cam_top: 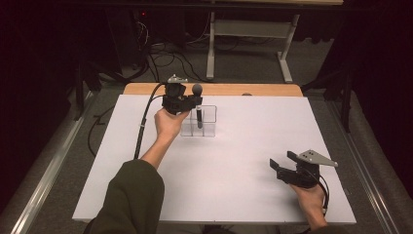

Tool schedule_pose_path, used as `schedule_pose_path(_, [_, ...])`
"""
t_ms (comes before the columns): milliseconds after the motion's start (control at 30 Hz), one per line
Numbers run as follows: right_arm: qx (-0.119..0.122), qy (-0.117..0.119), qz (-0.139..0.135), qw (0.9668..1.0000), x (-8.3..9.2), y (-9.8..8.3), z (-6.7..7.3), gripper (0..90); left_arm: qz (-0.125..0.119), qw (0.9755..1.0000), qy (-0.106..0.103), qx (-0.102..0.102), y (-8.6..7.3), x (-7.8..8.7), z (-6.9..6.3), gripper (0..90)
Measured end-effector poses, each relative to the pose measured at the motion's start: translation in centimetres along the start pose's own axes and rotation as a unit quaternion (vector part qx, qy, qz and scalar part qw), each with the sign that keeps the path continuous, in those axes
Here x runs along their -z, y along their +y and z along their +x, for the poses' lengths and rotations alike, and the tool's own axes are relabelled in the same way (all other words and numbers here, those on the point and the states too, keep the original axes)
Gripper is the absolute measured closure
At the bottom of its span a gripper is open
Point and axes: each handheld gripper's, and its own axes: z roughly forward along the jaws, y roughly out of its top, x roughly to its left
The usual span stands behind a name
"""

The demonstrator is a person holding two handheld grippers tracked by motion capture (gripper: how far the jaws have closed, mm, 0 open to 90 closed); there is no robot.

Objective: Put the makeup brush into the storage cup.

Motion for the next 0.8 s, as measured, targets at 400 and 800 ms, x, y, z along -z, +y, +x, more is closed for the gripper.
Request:
schedule_pose_path(400, [0.000,0.000,-0.003,1.0000,0.1,0.0,0.0,25.6,0.010,0.9999,0.004,-0.011,-0.7,-0.2,-0.2,46.4])
schedule_pose_path(800, [-0.001,-0.003,-0.006,1.0000,0.1,0.0,0.0,25.6,-0.028,0.9994,0.006,-0.019,-1.8,3.5,0.3,34.4])
